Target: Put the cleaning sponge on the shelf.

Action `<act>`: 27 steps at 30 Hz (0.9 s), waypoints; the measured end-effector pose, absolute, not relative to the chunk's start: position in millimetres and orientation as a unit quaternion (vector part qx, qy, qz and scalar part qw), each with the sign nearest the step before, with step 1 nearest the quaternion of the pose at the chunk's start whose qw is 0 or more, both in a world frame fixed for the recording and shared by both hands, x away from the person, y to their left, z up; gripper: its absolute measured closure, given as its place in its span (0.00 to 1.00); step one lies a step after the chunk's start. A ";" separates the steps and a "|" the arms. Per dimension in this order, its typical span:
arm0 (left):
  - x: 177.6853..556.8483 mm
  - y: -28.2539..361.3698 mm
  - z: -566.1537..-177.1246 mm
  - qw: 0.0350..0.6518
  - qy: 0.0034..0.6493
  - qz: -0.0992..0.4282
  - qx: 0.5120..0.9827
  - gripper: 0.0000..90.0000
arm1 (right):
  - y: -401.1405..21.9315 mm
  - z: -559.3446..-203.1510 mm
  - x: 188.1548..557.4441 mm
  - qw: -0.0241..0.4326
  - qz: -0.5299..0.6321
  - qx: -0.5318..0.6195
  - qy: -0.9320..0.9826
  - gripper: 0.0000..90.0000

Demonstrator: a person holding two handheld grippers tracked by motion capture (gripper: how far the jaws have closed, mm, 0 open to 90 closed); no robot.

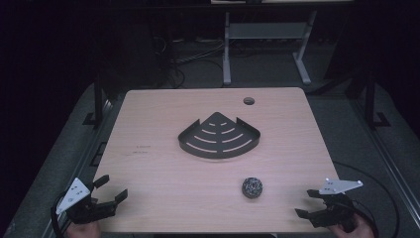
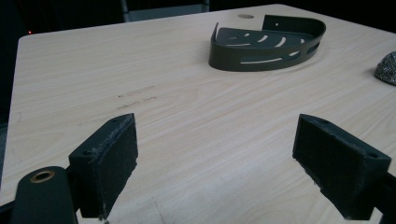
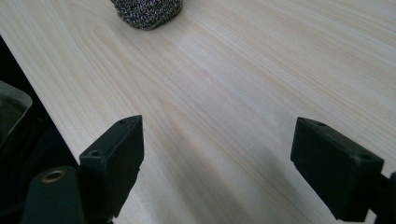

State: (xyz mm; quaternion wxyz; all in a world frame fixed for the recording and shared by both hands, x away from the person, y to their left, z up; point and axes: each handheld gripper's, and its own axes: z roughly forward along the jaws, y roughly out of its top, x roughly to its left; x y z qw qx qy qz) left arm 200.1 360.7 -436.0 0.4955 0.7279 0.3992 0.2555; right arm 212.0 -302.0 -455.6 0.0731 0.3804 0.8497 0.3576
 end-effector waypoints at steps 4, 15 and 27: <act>199.6 361.7 -436.5 0.492 0.401 0.255 0.729 0.15 | -300.8 -456.3 214.0 0.073 0.353 0.380 0.852 0.17; 198.5 360.9 -435.1 0.499 0.393 0.255 0.729 0.15 | -278.3 -450.2 216.3 0.078 0.324 0.368 0.868 0.16; 198.2 360.6 -435.0 0.497 0.394 0.259 0.728 0.15 | -258.6 -442.4 220.1 0.069 0.315 0.340 0.883 0.16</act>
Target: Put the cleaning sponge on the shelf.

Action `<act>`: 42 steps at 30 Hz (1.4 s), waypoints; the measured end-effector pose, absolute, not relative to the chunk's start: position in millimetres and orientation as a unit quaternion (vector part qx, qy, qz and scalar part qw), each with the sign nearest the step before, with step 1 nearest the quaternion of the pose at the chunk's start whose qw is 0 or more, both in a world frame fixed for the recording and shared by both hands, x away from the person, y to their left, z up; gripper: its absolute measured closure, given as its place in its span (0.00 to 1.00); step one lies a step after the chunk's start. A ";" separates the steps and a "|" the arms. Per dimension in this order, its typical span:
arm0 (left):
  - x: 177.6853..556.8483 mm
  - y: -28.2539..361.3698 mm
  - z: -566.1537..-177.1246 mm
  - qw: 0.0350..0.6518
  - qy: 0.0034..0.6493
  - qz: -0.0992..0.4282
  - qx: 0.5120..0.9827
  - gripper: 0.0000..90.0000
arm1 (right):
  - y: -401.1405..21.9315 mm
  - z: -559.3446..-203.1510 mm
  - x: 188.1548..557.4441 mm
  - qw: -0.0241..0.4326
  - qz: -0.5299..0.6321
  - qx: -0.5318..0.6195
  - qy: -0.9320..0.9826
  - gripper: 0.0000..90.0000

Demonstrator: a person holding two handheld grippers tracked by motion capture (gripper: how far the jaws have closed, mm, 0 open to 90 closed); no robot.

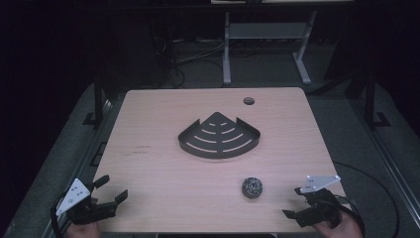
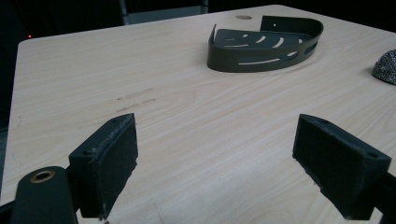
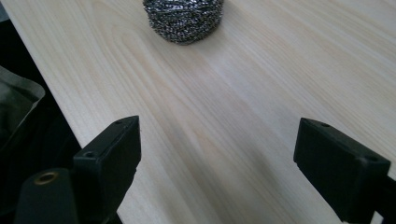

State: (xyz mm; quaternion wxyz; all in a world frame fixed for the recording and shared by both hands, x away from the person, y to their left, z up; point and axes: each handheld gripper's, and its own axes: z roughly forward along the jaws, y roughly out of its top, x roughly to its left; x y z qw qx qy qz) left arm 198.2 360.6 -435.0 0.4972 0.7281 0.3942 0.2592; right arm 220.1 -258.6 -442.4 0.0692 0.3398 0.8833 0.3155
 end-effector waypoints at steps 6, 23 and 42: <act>197.8 361.1 -434.4 0.498 0.394 0.260 0.728 0.15 | -249.5 -438.3 222.9 0.073 0.311 0.323 0.891 0.16; 197.1 360.0 -432.7 0.499 0.388 0.261 0.729 0.15 | -206.9 -431.3 246.1 0.059 0.280 0.271 0.919 0.16; 196.9 360.1 -432.3 0.502 0.387 0.263 0.728 0.15 | -170.6 -427.4 273.0 0.050 0.249 0.233 0.939 0.17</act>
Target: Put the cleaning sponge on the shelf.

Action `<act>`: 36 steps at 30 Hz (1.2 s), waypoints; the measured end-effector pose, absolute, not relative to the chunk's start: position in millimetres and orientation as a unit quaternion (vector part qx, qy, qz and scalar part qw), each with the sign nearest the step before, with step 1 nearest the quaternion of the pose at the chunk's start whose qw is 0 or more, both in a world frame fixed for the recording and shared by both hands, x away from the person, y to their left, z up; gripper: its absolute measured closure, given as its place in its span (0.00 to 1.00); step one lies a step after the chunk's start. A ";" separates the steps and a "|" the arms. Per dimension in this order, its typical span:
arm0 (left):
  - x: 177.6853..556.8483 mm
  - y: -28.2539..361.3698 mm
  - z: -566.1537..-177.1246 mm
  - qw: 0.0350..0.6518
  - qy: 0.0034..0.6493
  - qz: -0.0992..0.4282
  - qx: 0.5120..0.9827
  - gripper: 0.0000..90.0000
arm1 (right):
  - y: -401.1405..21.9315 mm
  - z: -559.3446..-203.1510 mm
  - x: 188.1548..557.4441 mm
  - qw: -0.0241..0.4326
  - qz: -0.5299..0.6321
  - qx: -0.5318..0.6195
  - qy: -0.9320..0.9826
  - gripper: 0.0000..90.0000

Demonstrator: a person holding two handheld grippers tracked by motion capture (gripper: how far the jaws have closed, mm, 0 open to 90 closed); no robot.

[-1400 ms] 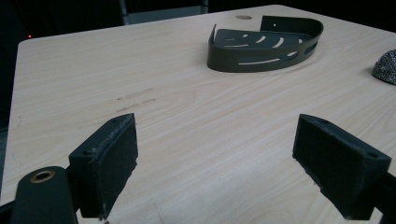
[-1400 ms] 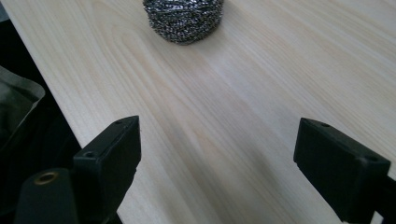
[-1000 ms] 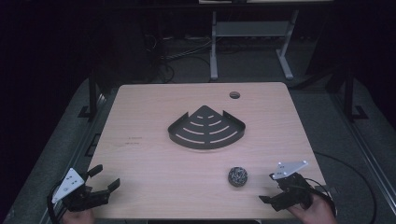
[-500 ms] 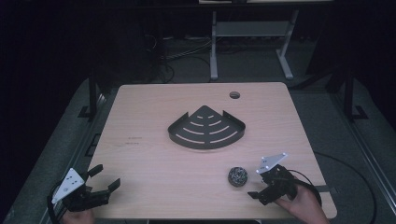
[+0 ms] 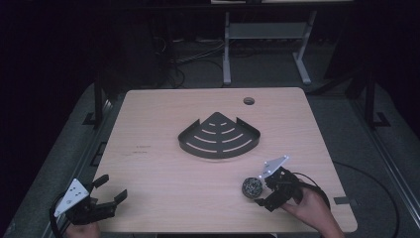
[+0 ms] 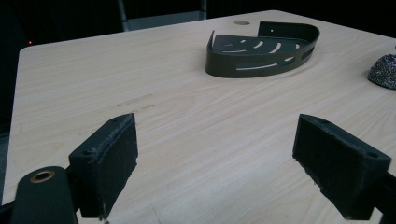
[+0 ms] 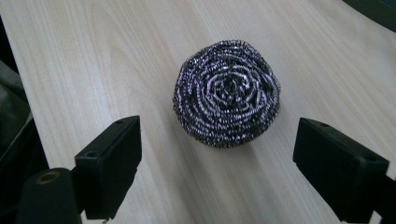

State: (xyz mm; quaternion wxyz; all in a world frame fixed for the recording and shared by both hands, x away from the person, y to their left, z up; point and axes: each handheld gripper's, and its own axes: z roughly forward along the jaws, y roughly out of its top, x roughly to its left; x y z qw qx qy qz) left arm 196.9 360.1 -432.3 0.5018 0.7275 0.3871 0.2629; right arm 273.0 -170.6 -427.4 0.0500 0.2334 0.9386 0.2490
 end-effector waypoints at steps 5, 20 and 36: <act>196.8 359.8 -431.6 0.503 0.385 0.264 0.728 0.15 | -162.5 -428.4 278.1 0.048 0.236 0.225 0.944 0.17; 196.8 360.1 -431.8 0.504 0.387 0.264 0.726 0.15 | -146.4 -432.5 293.4 0.041 0.209 0.217 0.953 0.21; 197.2 359.9 -431.8 0.506 0.386 0.261 0.726 0.15 | -138.1 -440.1 299.0 0.030 0.179 0.212 0.960 0.35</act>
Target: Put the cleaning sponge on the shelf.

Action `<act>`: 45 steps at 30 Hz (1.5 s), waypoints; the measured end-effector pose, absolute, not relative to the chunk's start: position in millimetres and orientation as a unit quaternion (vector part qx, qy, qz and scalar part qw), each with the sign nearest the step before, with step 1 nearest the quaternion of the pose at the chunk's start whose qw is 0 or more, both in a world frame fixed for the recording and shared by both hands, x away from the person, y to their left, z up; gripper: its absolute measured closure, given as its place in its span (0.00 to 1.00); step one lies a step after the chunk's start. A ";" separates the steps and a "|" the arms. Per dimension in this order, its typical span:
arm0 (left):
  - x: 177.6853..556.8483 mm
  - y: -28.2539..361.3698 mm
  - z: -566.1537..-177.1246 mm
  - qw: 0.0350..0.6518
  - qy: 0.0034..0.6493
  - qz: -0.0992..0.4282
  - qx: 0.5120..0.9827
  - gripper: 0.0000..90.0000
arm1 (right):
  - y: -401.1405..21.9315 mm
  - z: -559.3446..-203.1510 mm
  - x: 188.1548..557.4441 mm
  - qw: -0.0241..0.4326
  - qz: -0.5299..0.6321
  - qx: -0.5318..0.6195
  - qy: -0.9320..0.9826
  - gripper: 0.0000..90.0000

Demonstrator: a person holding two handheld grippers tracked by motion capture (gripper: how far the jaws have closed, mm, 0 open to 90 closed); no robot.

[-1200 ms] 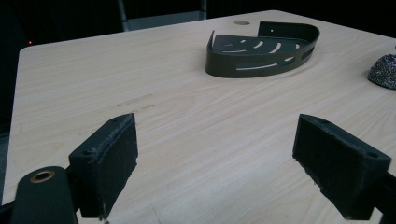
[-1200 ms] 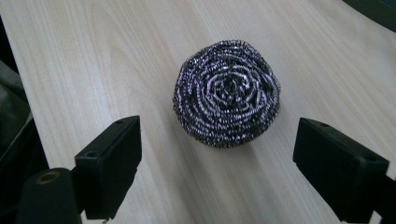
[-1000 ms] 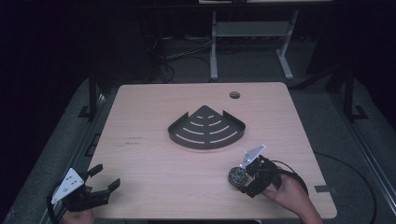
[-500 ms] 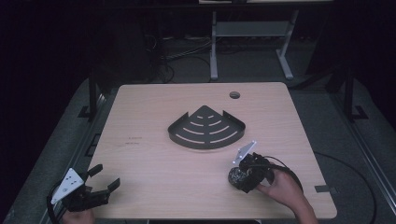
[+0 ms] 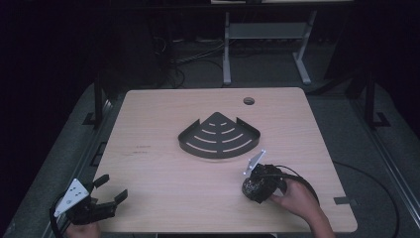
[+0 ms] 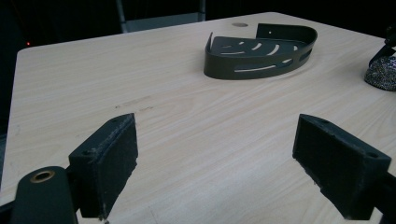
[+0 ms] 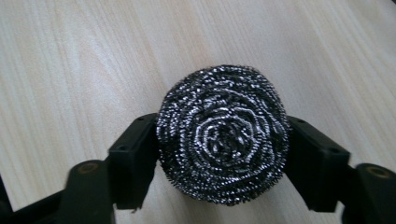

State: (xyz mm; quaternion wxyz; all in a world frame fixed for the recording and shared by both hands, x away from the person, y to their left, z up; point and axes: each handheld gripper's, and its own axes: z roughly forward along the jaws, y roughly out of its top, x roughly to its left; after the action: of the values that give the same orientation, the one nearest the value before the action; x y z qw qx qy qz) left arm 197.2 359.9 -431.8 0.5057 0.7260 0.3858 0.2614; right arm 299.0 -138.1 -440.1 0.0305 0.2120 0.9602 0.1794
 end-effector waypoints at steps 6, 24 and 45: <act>196.9 359.6 -431.4 0.505 0.385 0.262 0.727 0.15 | -134.5 -435.8 299.0 0.036 0.171 0.201 0.964 0.37; 196.6 358.2 -430.5 0.505 0.382 0.262 0.728 0.15 | -127.2 -411.9 315.4 0.036 0.189 0.193 0.962 0.37; 197.1 356.5 -429.9 0.506 0.377 0.260 0.731 0.15 | -123.0 -381.6 342.0 0.036 0.222 0.200 0.954 0.37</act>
State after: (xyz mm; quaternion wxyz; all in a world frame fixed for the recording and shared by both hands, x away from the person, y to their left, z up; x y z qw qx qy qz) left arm 197.1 356.5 -429.9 0.5061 0.7307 0.3774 0.2600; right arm 342.0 -123.0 -381.6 0.0360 0.2003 0.9536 0.2217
